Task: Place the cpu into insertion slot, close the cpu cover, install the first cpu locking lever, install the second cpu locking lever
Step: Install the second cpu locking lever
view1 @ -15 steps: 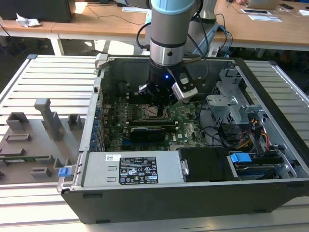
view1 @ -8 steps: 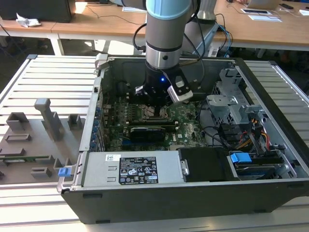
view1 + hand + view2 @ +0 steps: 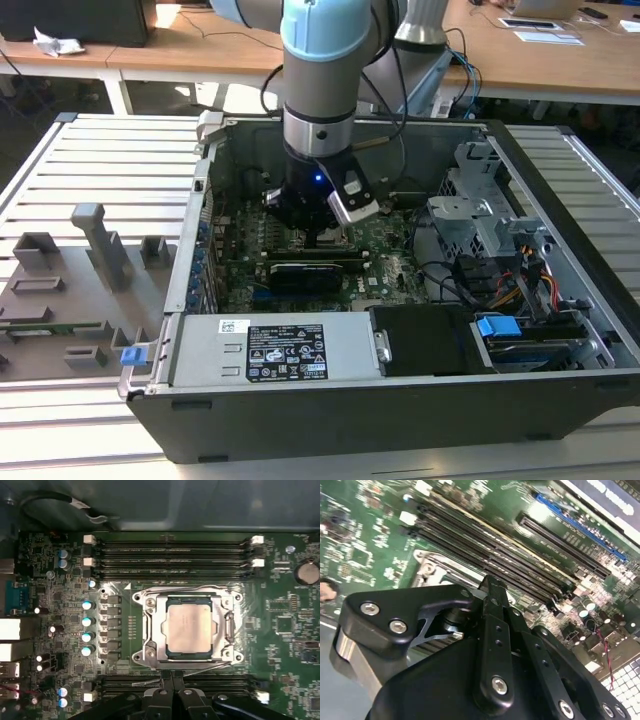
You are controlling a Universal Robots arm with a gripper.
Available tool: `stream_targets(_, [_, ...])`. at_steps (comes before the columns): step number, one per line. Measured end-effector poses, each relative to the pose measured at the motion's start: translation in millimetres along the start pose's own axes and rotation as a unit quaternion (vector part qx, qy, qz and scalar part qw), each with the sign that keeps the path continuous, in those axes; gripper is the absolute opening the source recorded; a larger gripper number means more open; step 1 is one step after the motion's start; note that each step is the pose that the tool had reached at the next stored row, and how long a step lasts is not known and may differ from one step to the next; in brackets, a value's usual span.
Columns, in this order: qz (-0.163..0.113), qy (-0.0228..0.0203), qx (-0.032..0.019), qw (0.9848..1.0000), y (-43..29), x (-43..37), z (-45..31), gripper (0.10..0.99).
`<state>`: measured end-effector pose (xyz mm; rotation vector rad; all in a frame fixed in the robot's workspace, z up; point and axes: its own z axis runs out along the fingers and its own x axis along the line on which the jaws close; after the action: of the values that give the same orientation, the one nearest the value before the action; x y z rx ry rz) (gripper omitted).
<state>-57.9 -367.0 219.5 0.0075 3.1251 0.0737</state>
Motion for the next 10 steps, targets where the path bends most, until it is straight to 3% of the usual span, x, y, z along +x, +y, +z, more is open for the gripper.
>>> stream_targets(4, [-0.002,0.0001,0.0000,1.0000,-1.3,14.3,9.5,0.106])
stream_targets(10, [-0.008,0.0004,-0.0001,1.0000,-1.6,27.5,14.3,0.106])
